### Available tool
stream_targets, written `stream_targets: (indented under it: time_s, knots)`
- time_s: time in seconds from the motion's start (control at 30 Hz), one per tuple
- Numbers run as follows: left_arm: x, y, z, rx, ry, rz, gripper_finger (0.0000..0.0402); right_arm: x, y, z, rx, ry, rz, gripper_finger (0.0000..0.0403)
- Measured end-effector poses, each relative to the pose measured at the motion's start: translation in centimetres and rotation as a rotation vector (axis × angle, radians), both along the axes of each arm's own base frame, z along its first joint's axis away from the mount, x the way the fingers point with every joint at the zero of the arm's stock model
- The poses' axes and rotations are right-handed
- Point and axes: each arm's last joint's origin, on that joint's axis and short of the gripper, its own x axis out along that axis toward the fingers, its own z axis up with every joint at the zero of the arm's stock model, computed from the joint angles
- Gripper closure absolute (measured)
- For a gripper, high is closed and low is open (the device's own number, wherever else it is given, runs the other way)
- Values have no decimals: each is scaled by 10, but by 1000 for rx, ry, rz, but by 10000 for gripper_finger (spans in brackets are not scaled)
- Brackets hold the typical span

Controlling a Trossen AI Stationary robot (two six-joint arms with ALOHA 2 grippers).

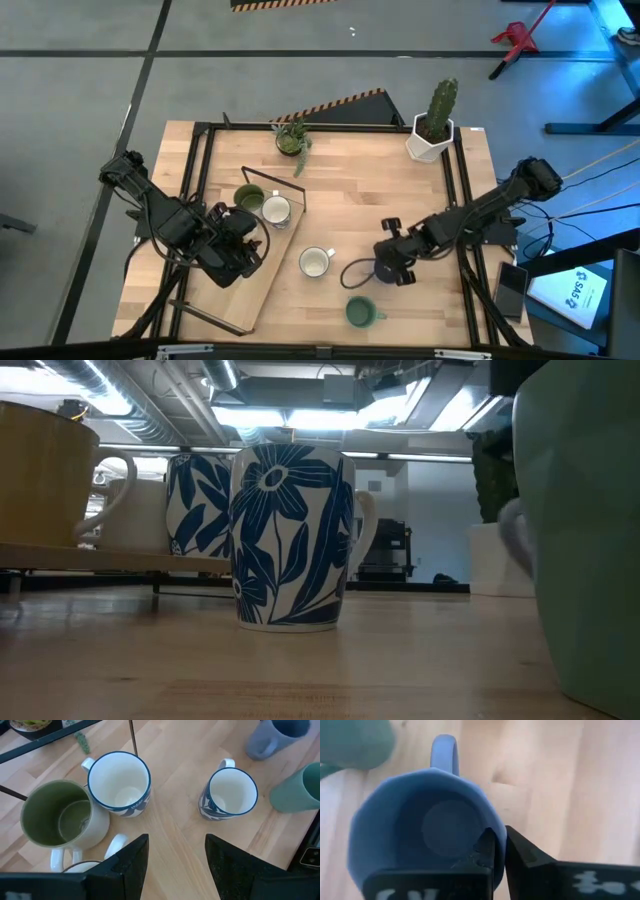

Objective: Place coffee mugs
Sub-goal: Move the purple mug to the bottom center of the table

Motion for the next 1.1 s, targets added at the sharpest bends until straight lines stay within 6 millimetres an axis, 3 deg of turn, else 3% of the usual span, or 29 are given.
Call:
stream_targets:
  time_s: [0.37, 0.47, 0.63, 0.77, 1.1]
  knots:
    - [0, 0, 0, 13, 7, -20, 212, 38, -45, 64, -174, -166, 29, 400]
    - [0, 0, 0, 13, 7, -20, 212, 45, -64, 66, -201, -167, 2, 400]
    - [0, -1, 0, 6, 5, -21, 212, 58, -88, 54, -153, -127, -14, 401]
    - [1, -1, 0, 0, -6, -20, 212, 67, -90, 53, -132, -120, 13, 401]
    - [2, 0, 1, 15, -17, -14, 212, 90, -61, 116, -170, -382, 96, 402]
